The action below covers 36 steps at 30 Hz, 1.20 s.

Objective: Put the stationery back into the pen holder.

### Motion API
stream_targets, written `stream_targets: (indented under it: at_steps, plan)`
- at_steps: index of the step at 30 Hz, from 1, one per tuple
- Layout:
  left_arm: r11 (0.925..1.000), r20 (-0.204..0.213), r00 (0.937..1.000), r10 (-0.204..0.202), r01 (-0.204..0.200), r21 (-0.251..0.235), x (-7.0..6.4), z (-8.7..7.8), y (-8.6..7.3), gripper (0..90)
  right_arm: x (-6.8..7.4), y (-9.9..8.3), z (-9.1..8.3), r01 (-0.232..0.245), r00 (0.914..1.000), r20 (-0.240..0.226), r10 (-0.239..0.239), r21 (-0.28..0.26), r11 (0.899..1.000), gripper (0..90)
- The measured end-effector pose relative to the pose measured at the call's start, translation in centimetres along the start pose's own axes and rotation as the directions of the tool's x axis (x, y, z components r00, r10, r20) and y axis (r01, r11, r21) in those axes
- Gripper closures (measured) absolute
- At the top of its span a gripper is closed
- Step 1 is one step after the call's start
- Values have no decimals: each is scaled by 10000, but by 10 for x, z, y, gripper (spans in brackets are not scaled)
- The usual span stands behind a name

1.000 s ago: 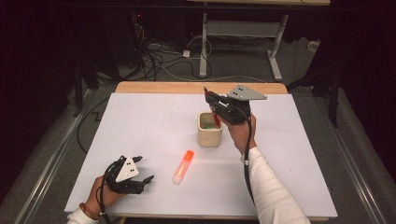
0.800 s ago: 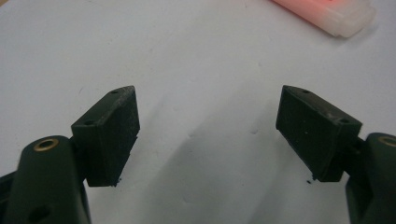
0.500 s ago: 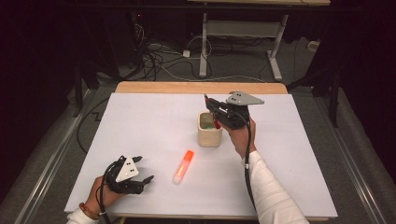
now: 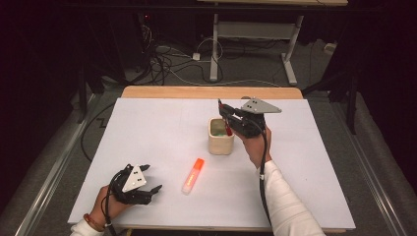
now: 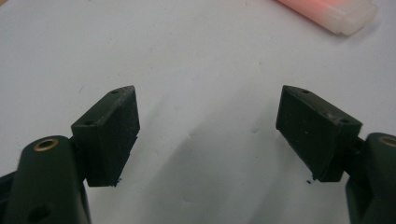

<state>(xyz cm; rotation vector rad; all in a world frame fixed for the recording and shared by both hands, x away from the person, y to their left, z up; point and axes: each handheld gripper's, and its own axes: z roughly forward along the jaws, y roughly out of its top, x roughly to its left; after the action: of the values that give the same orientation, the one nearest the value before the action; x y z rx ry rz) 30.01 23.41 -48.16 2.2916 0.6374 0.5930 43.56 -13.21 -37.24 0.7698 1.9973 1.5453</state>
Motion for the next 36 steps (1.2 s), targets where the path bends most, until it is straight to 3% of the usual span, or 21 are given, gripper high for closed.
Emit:
stream_targets:
  at_steps: [2, 7, 14, 25, 36]
  plan:
    - [10000, -14, 10000, -9, 9, -2, 0, 0, 0, 206, 1, -2, 1, 218, 9997, 72, -218, -37, 9998, 779]
    - [10000, -24, 10000, 12, -12, 20, 0, 0, 0, 206, -2, -5, 1, 72, 10000, 35, -72, -67, 10000, 775]
    - [10000, -25, 10000, 32, -32, 7, 0, 0, 0, 205, 0, -4, 6, 265, 9994, 243, -260, -193, 9995, 781]
    - [10000, 27, 10000, 70, -70, -27, 0, -1, -1, 203, 8, -1, 20, 347, 9994, 5, -347, -221, 9992, 790]
    - [10000, 35, 10000, 89, -89, -20, -1, 0, 0, 203, 10, -7, 20, -154, 9998, -160, 149, -322, 9994, 786]
